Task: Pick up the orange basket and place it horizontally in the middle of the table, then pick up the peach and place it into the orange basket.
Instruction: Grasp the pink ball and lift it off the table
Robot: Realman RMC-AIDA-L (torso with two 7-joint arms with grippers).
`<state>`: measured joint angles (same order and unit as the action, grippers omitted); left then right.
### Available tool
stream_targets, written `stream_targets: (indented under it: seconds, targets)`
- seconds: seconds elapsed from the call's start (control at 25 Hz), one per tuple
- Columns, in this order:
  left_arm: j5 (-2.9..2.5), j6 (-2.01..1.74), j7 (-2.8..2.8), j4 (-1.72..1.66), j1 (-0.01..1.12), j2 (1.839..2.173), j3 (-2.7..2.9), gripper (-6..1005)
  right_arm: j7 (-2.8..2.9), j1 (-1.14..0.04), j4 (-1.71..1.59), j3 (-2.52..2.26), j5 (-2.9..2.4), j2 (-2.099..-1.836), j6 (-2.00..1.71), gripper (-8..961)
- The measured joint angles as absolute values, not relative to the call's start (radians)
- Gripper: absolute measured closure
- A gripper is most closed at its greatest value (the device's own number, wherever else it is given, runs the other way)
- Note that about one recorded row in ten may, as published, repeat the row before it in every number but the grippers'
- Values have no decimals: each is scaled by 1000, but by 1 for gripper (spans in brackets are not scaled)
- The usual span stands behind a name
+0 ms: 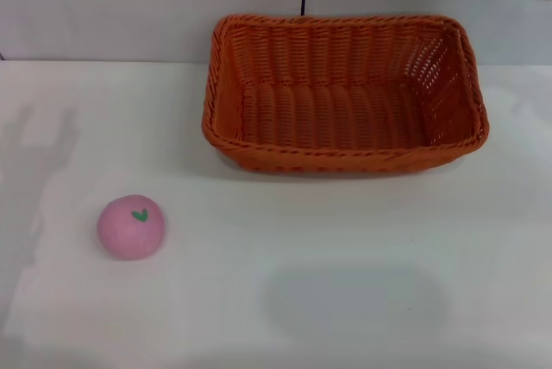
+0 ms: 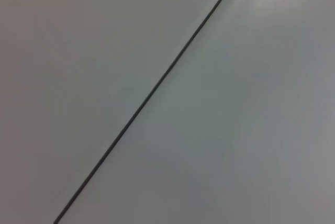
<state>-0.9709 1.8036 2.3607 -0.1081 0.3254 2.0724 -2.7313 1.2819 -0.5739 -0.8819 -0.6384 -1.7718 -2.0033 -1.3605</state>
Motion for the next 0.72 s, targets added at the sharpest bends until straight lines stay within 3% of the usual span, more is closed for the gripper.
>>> stream_targets:
  seconds: [0.12,0.2,0.52,0.72]
  targets:
    - [-978,1807,2361,-94,323,2068,-2709,185,1260,-457,-954,-640,-1586,-2061,-1402,395]
    - [-979,1809,2358,-69,317,2066,-2675,185,1235,-399,-924,-640,-1451,-2076,-1433,395]
    - [-983,1787,2324,117,267,2056,-2375,184,1080,-294,-603,-569,-1141,-2071,-1567,395]
    - [-1054,1723,2248,259,214,2016,-2179,185,1010,-251,-454,-454,-1086,-2070,-1633,395]
